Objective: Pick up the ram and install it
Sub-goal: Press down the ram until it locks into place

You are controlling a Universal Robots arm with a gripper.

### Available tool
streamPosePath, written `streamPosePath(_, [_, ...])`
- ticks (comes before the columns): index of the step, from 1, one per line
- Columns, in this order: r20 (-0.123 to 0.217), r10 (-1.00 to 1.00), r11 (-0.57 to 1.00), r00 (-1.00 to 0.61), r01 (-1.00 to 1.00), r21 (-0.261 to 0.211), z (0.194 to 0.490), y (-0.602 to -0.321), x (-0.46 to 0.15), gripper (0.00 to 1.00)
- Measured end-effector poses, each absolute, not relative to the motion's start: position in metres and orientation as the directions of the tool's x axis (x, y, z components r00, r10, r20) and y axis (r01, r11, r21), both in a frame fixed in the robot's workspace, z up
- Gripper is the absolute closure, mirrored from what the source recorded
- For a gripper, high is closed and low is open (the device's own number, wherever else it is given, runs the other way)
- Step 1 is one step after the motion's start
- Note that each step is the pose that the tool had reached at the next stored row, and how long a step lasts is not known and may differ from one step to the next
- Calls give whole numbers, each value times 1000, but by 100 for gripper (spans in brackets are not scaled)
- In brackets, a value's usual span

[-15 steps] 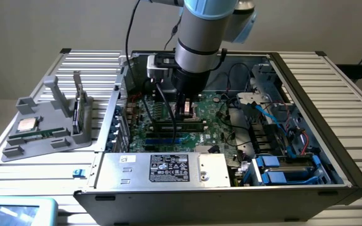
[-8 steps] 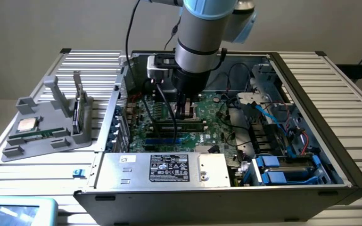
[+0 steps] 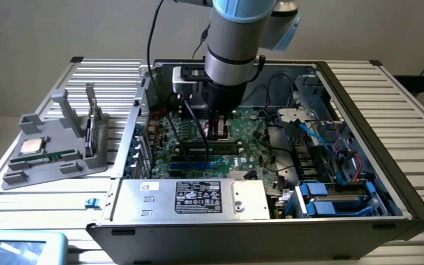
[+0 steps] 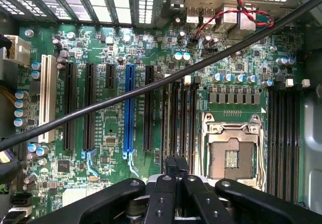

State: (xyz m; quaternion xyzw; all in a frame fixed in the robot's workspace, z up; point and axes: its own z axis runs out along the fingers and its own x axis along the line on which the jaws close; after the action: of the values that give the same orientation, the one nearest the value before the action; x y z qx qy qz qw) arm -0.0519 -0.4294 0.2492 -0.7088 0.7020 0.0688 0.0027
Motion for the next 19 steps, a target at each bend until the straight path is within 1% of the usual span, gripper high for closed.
streamPosePath(9, [-101,-995,-14,5,-996,92,249,-429,-52,91])
streamPosePath(14, [-101,-995,-15,9,-998,59,246,-429,-61,91])
streamPosePath(19, [-101,-995,-23,17,-998,53,245,-429,-62,91])
